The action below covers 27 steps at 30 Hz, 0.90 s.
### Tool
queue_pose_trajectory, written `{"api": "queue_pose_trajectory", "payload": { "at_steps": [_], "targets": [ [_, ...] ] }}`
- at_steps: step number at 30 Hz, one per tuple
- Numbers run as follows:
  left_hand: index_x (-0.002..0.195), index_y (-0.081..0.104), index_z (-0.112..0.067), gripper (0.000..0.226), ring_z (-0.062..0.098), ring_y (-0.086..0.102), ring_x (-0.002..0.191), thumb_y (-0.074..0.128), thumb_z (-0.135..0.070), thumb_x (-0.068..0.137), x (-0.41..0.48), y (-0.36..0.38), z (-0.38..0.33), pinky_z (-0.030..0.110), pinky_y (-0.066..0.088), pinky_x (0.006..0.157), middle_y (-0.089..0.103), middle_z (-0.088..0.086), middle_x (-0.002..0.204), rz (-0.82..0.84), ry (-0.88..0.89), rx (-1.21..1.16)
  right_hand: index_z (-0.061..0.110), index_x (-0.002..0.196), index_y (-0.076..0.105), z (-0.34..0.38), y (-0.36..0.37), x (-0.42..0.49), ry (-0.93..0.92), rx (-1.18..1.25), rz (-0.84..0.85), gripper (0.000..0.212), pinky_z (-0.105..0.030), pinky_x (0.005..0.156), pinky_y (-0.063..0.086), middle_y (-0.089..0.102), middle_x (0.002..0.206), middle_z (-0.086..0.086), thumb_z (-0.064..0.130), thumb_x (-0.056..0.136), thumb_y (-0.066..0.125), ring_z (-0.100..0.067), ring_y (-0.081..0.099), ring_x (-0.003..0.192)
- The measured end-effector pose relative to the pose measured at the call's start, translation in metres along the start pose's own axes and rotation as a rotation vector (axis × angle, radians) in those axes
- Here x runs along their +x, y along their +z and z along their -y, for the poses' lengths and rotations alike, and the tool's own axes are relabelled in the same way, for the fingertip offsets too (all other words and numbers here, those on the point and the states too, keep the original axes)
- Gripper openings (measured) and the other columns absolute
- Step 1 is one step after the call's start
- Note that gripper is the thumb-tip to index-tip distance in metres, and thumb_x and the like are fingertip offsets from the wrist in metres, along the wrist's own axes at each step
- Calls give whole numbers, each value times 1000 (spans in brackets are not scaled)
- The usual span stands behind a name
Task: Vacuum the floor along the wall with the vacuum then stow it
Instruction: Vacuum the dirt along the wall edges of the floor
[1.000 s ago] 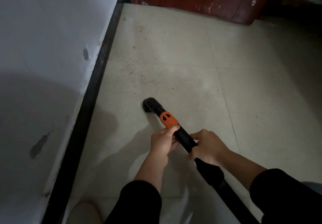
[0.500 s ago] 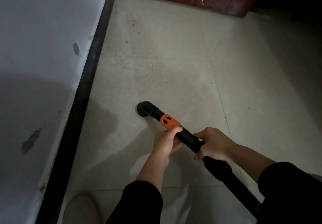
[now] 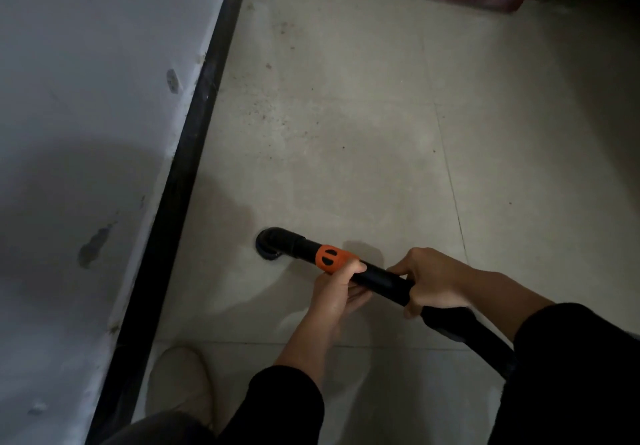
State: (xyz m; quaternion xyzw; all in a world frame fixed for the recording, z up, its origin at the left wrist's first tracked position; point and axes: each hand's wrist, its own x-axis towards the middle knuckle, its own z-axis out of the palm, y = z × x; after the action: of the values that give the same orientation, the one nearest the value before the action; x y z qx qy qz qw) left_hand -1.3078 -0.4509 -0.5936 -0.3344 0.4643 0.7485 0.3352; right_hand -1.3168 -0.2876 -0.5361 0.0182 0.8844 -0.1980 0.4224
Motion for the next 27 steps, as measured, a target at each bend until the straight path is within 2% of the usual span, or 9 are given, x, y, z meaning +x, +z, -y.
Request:
{"api": "queue_pose_trajectory", "payload": {
  "at_steps": [4, 7, 12, 15, 19, 23, 27],
  "targets": [
    [99, 62, -6, 15, 22, 71, 84, 65, -11, 85, 4, 9, -5, 27, 57, 68, 72, 11, 88, -29, 9, 7, 31, 116, 70, -3, -2, 1, -5, 17, -37, 57, -32, 73, 58, 73, 87, -1, 13, 64, 83, -14, 67, 73],
    [97, 63, -6, 12, 20, 70, 78, 64, -12, 87, 11, 19, -18, 24, 58, 61, 70, 11, 88, -62, 47, 5, 29, 112, 72, -2, -6, 10, -4, 73, -94, 54, -29, 68, 57, 71, 80, -1, 14, 62, 84, -14, 67, 71],
    [93, 63, -4, 11, 21, 69, 79, 64, -12, 86, 19, 29, -44, 25, 58, 66, 70, 16, 92, -126, 74, 104, 27, 107, 74, 8, -18, 24, 7, 94, -167, 50, -28, 66, 55, 66, 77, -2, 17, 59, 83, -20, 66, 75],
    [102, 61, 0, 20, 21, 68, 77, 64, -12, 87, 22, 36, -66, 25, 56, 63, 70, 19, 98, -178, 71, 216, 24, 105, 74, 15, -23, 29, 31, 129, -211, 46, -29, 67, 56, 69, 82, -5, 17, 59, 80, -22, 67, 77],
    [109, 59, 2, 27, 17, 66, 69, 66, -14, 88, 26, 45, -93, 22, 56, 52, 68, 14, 86, -188, 67, 336, 21, 102, 75, 25, -28, 39, 53, 185, -261, 44, -29, 67, 56, 70, 85, -7, 18, 58, 78, -24, 67, 77],
    [109, 59, 0, 29, 15, 64, 71, 69, -18, 88, 42, 34, -113, 23, 56, 63, 67, 10, 87, -136, 83, 474, 18, 102, 75, 34, -31, 58, 70, 231, -291, 44, -28, 66, 55, 69, 82, -5, 17, 58, 78, -23, 67, 76],
    [96, 60, -4, 21, 15, 64, 75, 72, -19, 86, 57, 19, -130, 24, 57, 67, 65, 8, 86, -134, 90, 523, 18, 103, 74, 47, -29, 77, 68, 268, -300, 45, -30, 67, 56, 68, 79, -3, 20, 58, 80, -21, 67, 74]
  ]
}}
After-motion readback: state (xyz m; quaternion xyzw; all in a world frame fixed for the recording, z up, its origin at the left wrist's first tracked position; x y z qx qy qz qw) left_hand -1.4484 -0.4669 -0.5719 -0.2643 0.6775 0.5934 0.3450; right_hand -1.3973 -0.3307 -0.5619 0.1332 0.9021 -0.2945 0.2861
